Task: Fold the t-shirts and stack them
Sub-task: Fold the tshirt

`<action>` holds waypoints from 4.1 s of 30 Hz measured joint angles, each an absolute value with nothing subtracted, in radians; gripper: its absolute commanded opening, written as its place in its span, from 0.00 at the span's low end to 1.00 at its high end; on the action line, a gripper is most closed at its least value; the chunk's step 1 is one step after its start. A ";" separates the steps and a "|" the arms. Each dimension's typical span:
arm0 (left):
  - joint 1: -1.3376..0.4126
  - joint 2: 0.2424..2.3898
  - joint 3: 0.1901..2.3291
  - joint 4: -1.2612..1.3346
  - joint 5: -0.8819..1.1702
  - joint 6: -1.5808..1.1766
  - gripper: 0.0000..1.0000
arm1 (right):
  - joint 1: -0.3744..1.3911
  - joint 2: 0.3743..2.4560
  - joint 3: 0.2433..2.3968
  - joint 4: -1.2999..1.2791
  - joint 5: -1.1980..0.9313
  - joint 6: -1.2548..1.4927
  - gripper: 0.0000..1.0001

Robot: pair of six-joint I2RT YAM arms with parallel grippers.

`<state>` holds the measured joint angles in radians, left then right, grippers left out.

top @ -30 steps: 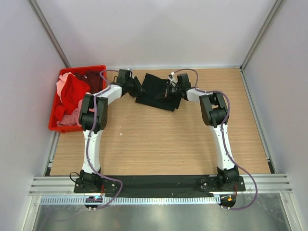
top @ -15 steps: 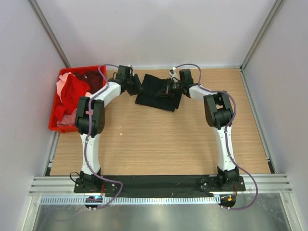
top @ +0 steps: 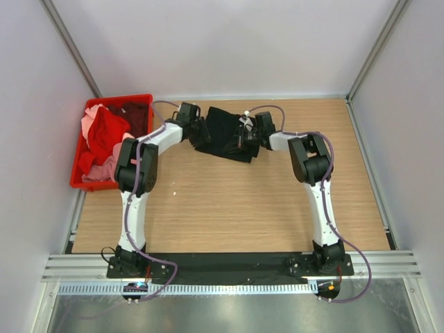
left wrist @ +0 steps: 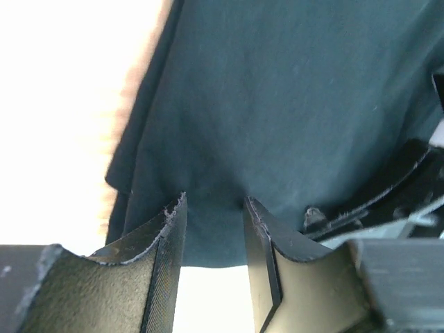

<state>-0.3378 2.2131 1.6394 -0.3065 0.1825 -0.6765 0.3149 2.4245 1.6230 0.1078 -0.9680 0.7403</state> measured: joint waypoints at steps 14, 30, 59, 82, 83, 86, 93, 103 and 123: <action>-0.331 2.182 1.711 -0.464 0.089 -0.573 0.46 | 0.230 2.156 1.411 -0.058 -0.806 0.681 0.38; -0.289 2.173 1.637 -0.461 0.173 -0.531 0.47 | 0.228 1.987 1.279 -0.207 -0.490 0.595 0.38; -0.385 1.833 1.118 -0.487 0.280 -0.719 0.29 | 0.247 1.745 0.936 -0.257 -0.479 0.473 0.23; -0.375 1.957 1.533 -0.529 0.312 -0.598 0.35 | 0.179 1.792 1.259 -0.433 -0.516 0.389 0.11; -0.374 1.991 1.540 -0.523 0.318 -0.598 0.35 | 0.179 1.825 1.287 -0.418 -0.532 0.390 0.11; -0.371 2.086 1.579 -0.512 0.326 -0.598 0.34 | 0.178 1.927 1.367 -0.396 -0.579 0.393 0.11; -0.311 2.172 1.612 -0.396 0.342 -0.655 0.34 | 0.149 2.122 1.457 -0.305 -0.613 0.399 0.08; -0.247 2.193 1.567 -0.288 0.305 -0.802 0.34 | 0.112 2.176 1.386 -0.104 -0.670 0.476 0.07; -0.249 1.675 1.482 -0.471 0.302 -0.646 0.46 | 0.113 1.843 1.340 -0.338 -0.522 0.478 0.80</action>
